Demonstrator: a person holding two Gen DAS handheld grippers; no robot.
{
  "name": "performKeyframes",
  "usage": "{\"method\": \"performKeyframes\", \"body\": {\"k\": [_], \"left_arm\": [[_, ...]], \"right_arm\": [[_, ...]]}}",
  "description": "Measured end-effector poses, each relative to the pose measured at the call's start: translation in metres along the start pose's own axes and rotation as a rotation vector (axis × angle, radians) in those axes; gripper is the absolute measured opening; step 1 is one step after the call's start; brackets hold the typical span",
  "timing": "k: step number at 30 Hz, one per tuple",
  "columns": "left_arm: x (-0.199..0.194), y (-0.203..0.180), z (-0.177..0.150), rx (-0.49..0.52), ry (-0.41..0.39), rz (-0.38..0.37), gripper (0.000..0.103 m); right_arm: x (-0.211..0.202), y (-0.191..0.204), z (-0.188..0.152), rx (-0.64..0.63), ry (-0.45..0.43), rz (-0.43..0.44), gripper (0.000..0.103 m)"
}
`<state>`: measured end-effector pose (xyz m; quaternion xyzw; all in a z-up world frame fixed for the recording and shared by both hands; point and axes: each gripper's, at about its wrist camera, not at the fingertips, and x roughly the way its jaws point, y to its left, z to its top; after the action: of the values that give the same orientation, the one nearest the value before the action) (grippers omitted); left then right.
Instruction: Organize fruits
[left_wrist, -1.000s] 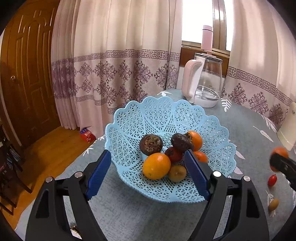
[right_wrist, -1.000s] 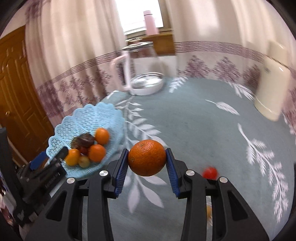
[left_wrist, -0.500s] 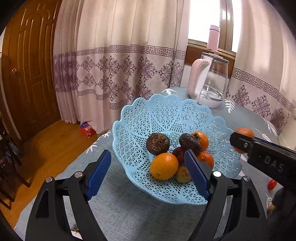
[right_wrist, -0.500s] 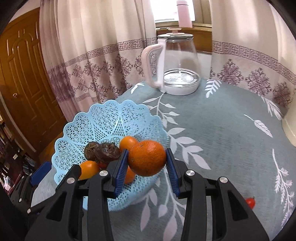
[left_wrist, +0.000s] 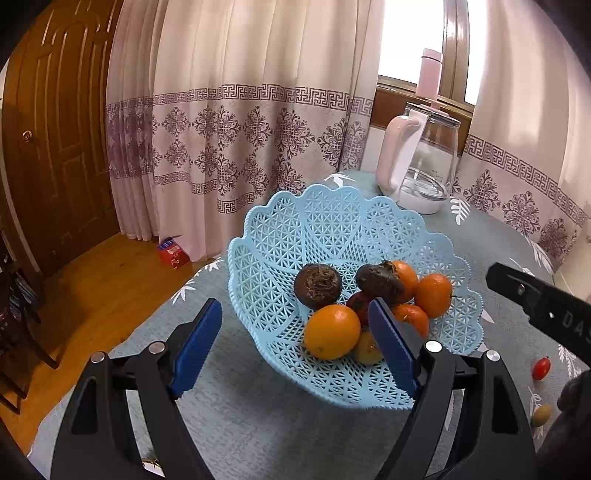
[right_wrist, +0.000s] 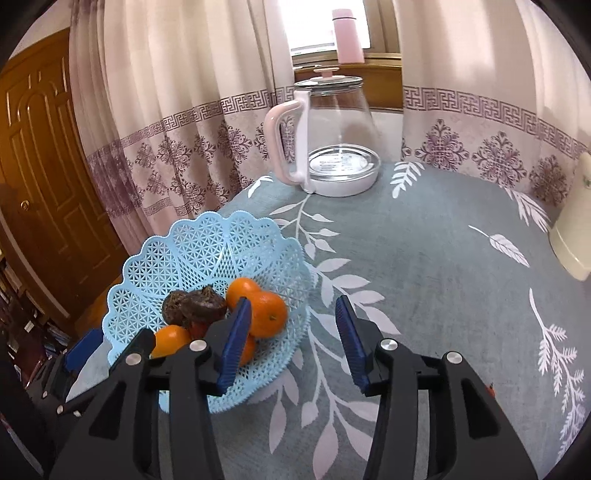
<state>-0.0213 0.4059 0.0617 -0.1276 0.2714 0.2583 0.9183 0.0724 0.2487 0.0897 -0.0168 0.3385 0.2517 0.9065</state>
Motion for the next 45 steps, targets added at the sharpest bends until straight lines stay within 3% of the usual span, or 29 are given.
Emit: {"method": "performKeyframes", "body": {"k": [5,8,23,45], "left_arm": [[-0.002,-0.001,0.000,0.001,-0.002,-0.009,0.083],[-0.004,-0.002,0.001,0.002,-0.004,-0.017,0.089],[-0.020,-0.003,0.005,0.000,-0.023,-0.038,0.089],[-0.031,-0.021,0.001,0.043,-0.025,-0.089,0.094]], "right_arm": [[-0.008,-0.009,-0.009,0.029,0.000,-0.012,0.052],[-0.012,-0.014,-0.016,0.049,0.007,-0.021,0.052],[-0.036,-0.039,-0.039,0.120,0.010,-0.080,0.054],[-0.075,-0.118,-0.106,0.278,0.054,-0.225,0.054]]}}
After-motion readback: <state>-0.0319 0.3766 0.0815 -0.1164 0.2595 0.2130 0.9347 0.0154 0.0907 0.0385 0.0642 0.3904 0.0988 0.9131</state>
